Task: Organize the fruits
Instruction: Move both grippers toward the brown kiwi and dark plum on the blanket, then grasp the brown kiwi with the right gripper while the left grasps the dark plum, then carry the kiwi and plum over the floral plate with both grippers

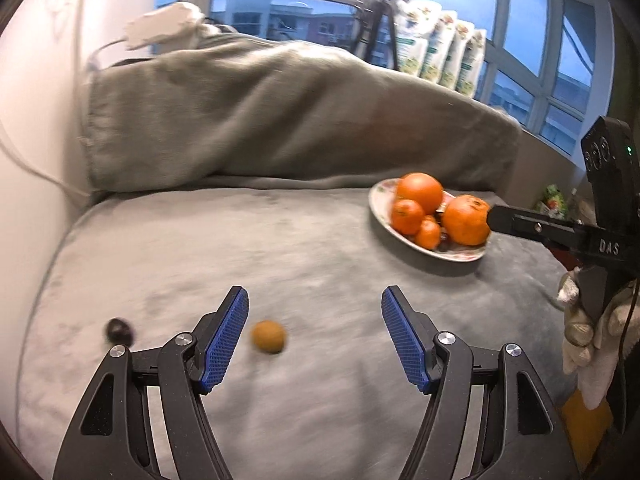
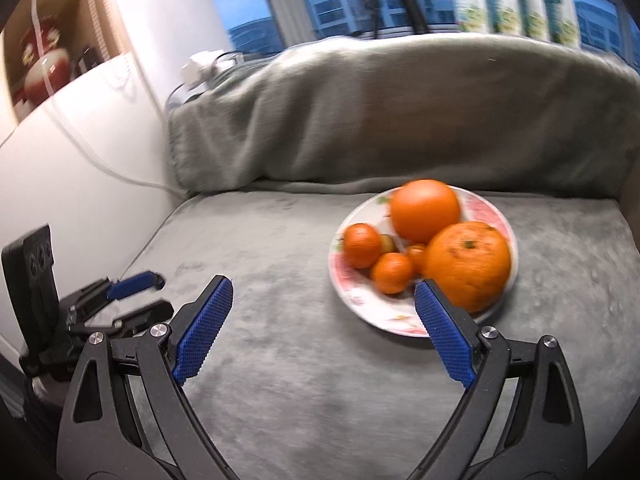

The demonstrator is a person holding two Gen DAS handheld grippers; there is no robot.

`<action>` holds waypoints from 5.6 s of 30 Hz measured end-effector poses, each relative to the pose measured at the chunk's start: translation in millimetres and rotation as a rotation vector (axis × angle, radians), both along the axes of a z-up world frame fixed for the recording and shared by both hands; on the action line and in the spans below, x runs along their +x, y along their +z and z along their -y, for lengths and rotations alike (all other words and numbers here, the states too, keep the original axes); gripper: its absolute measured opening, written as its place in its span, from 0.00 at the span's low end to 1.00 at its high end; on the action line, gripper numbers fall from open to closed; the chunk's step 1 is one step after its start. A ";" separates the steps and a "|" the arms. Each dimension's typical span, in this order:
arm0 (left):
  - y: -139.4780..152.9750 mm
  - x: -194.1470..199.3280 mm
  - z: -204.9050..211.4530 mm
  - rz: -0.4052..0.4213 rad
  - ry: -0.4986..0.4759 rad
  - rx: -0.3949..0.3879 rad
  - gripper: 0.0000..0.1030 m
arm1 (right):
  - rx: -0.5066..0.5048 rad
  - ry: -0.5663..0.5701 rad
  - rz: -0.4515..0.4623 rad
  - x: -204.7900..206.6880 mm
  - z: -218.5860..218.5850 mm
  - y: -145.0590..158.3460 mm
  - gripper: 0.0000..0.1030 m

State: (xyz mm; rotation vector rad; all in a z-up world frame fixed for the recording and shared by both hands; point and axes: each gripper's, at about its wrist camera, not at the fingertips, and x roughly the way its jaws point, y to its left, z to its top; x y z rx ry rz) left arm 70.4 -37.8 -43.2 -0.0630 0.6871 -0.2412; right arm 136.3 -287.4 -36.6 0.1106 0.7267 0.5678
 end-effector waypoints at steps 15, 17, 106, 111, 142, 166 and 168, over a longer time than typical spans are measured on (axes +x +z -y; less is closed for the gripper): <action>-17.4 -14.0 -87.2 -0.036 0.201 -0.005 0.67 | -0.113 0.180 0.018 -17.9 -80.8 -10.3 0.92; -23.0 -13.7 -98.3 -0.051 0.220 -0.014 0.67 | -0.122 0.201 0.013 -17.9 -90.2 -13.5 0.92; -0.5 15.0 -41.7 -0.036 0.012 -0.125 0.23 | -0.150 0.230 0.028 -17.0 -98.1 -1.7 0.26; 5.1 18.5 -21.5 -0.026 -0.035 -0.141 0.23 | -0.130 0.170 0.048 -18.2 -73.8 6.0 0.26; 20.1 83.5 104.0 -0.018 -0.264 -0.120 0.23 | -0.118 -0.137 0.047 60.1 65.3 6.7 0.26; -0.7 112.9 150.9 -0.051 -0.300 -0.042 0.23 | -0.095 -0.156 -0.033 116.1 80.8 -17.7 0.26; -2.6 114.2 153.7 -0.054 -0.303 -0.035 0.23 | -0.093 -0.156 -0.037 118.6 80.9 -19.0 0.26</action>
